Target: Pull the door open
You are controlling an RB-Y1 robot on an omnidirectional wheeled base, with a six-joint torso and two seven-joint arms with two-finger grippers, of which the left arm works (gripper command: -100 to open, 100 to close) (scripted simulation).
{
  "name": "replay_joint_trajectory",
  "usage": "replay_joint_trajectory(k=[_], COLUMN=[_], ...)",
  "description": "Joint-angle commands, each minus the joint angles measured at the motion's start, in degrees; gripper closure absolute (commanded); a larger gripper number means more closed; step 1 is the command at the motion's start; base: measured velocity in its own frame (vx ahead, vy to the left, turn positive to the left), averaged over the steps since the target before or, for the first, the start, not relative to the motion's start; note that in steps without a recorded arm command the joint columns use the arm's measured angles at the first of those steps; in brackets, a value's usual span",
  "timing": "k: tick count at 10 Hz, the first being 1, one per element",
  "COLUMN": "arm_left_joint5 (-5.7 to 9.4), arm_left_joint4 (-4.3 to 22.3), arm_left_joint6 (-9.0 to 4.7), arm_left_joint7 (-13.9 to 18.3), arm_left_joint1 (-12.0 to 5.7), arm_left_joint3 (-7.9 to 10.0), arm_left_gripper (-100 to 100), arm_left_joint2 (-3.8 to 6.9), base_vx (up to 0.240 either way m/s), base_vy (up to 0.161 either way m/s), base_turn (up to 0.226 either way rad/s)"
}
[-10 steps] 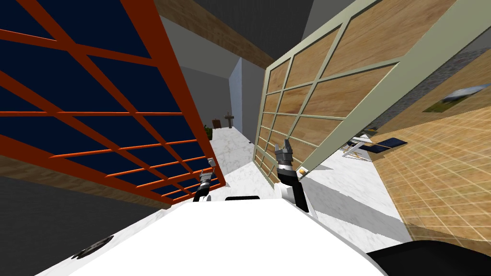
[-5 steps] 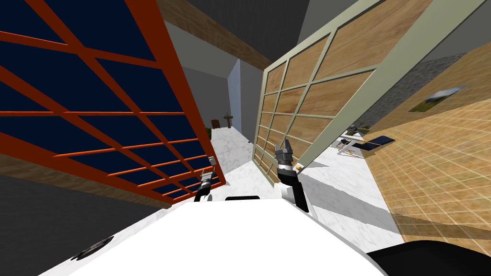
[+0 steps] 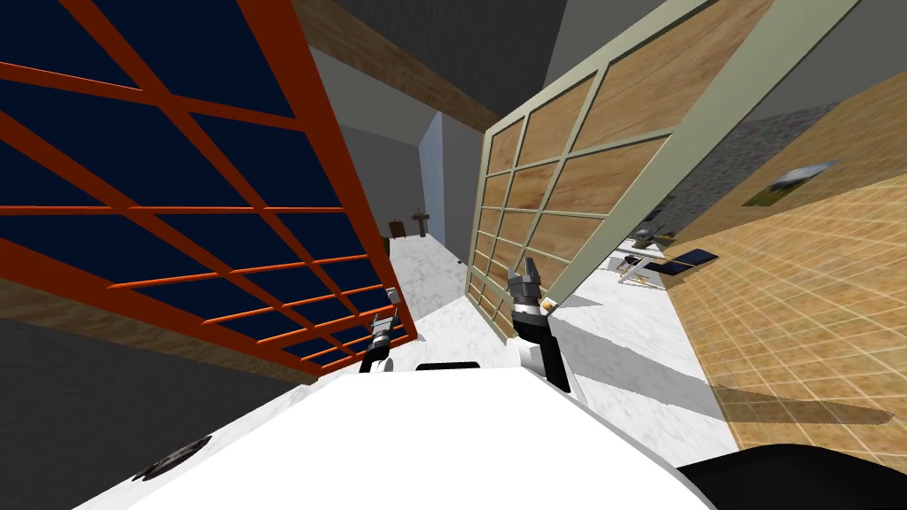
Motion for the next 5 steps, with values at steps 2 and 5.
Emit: replay_joint_trajectory(k=[2, 5], arm_left_joint5=[0.4, 0.97], arm_left_joint4=[0.7, 1.8], arm_left_joint6=[-0.49, -1.24], arm_left_joint7=[1.7, 4.0], arm_left_joint1=[0.43, 1.12], arm_left_joint3=[0.39, 1.06], arm_left_gripper=[-100, -100], arm_left_joint2=[1.35, 3.49], base_vx=[0.045, 0.18], base_vy=[0.017, 0.009], base_turn=[-0.069, -0.096])
